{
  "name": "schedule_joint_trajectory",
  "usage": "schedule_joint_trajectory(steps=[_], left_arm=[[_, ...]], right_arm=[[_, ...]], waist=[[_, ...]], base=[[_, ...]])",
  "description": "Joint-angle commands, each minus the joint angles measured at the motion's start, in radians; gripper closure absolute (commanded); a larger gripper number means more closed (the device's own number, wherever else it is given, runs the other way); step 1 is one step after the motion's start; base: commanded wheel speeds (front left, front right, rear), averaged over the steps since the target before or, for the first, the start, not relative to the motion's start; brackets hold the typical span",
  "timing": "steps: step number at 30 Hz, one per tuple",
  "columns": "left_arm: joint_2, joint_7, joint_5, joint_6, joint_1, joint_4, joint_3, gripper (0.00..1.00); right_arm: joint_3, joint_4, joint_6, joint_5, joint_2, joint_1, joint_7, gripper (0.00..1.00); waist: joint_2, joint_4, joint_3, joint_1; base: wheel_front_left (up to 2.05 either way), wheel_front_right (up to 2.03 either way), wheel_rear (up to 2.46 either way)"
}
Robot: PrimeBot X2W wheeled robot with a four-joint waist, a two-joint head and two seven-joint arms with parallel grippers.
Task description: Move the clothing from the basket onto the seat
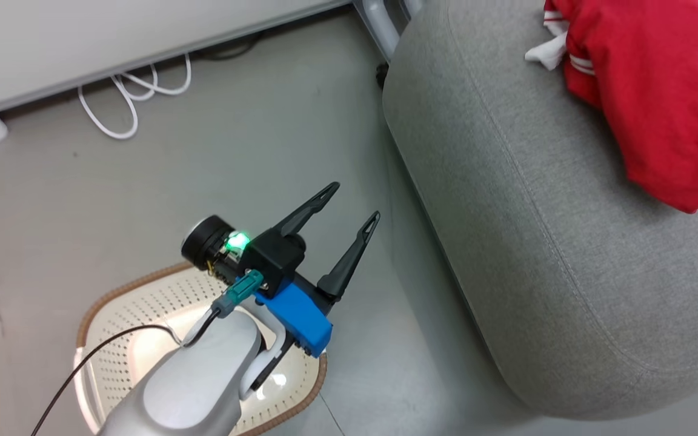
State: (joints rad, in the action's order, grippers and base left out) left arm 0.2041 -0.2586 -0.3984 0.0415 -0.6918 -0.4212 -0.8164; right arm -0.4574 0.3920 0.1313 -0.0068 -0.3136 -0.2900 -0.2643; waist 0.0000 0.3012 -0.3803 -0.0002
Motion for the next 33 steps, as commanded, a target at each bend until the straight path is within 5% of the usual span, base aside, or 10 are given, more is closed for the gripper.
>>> schedule_joint_trajectory(steps=[1, 17, 33], left_arm=[[0.0, -0.008, -0.008, -0.012, 0.029, -0.001, 0.016, 0.0], [0.012, -0.008, 0.043, -0.093, 0.236, 0.152, 0.306, 0.0], [-0.045, -0.007, 0.118, -0.083, 0.458, 0.2, 0.563, 0.0]], right_arm=[[0.018, -0.037, -0.001, 0.001, 0.012, 0.021, 0.0, 0.0], [0.261, -0.265, -0.001, 0.026, 0.11, 0.088, 0.0, 0.0], [0.387, -0.26, -0.001, 0.06, 0.198, 0.158, 0.0, 0.0]], waist=[[0.0, -0.011, 0.047, 0.0002], [0.0, -0.154, 0.221, 0.0002], [0.0, -0.289, 0.301, 0.0002]], base=[[0.0, 0.0, 0.0], [0.0, 0.0, 0.0], [0.0, 0.0, 0.0]])
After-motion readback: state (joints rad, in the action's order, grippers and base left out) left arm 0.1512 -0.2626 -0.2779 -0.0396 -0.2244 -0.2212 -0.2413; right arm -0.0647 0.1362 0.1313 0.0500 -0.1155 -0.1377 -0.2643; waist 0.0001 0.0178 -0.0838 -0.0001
